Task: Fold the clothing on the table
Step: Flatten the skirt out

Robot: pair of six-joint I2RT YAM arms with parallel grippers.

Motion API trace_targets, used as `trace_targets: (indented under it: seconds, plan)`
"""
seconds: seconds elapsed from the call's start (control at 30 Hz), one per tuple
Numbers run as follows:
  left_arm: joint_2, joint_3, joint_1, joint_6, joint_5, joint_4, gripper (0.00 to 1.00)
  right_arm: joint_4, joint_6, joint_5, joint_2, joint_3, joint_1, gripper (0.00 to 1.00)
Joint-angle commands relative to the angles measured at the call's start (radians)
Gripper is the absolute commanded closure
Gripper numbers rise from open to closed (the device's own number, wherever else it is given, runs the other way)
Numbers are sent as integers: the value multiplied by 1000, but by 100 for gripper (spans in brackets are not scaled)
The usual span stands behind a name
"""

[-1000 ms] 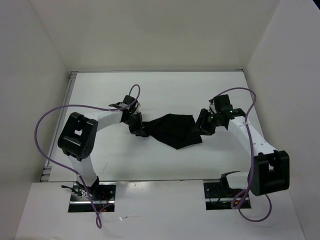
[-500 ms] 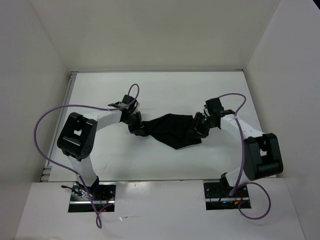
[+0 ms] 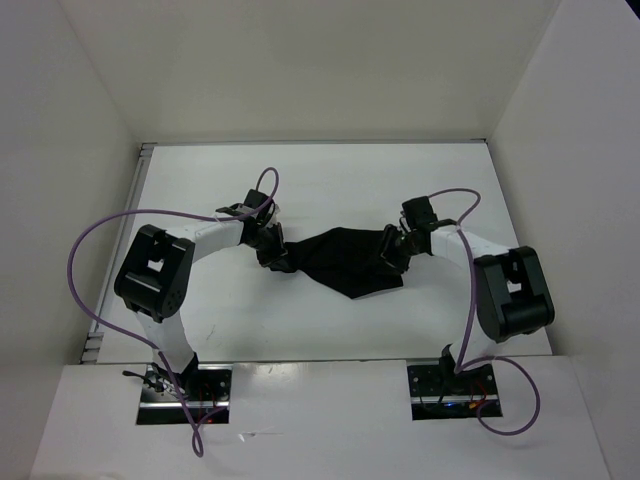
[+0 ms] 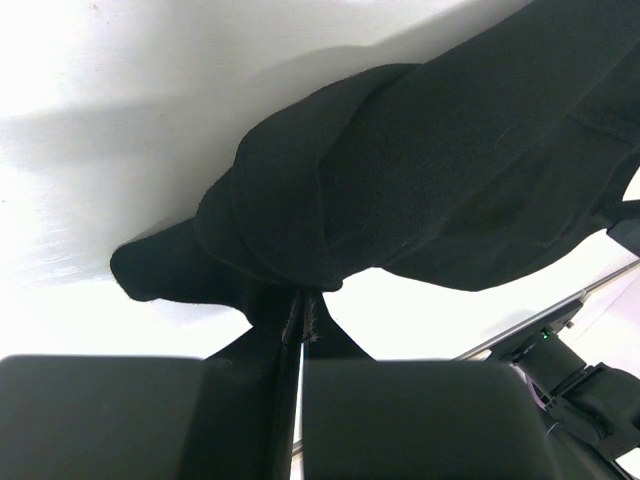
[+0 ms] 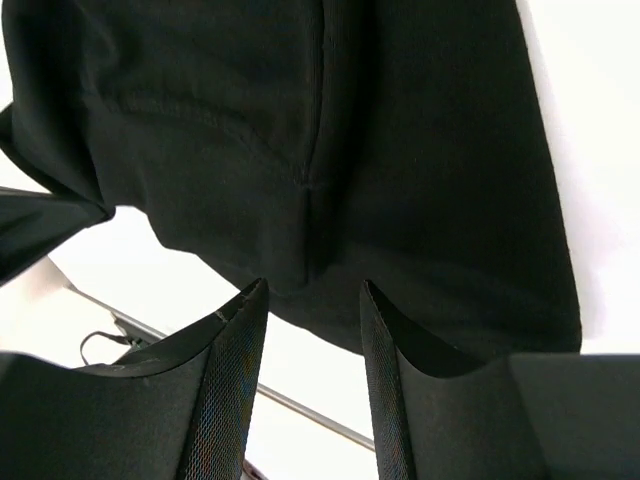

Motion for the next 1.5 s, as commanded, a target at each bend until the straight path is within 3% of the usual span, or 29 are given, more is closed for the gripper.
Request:
trace_targets:
  seconds: [0.0,0.17,0.47,0.5,0.57,0.6,0.63,0.83,1.03,1.17,1.47]
  plan:
    - [-31,-5,6,16,6,11,100,76,18,8,28,35,9,53]
    - [-22,-5,6,16,6,11,100,100,38,-11,69,45,9,59]
    - [-12,-5,6,16,15,20,100,143,47,-34,121,65,60,60]
    - [-12,-5,6,16,15,20,100,156,47,-34,121,65,84,63]
    - [-3,-5,6,16,15,20,100,140,47,-12,140,96,98,81]
    - [-3,-5,6,16,15,20,100,124,37,3,140,107,98,95]
    - [-3,-5,6,16,15,20,100,82,37,20,140,116,98,100]
    - [-29,15,58,49,15,-9,100,-175,-29,216,-62,174,66,100]
    - [-75,33,147,80,29,-47,100,-255,-86,186,-191,107,-51,100]
    - [-144,33,205,89,94,-48,100,-278,-86,144,-264,93,-51,100]
    - [-278,64,205,80,265,-48,100,-358,-146,68,-360,179,-51,100]
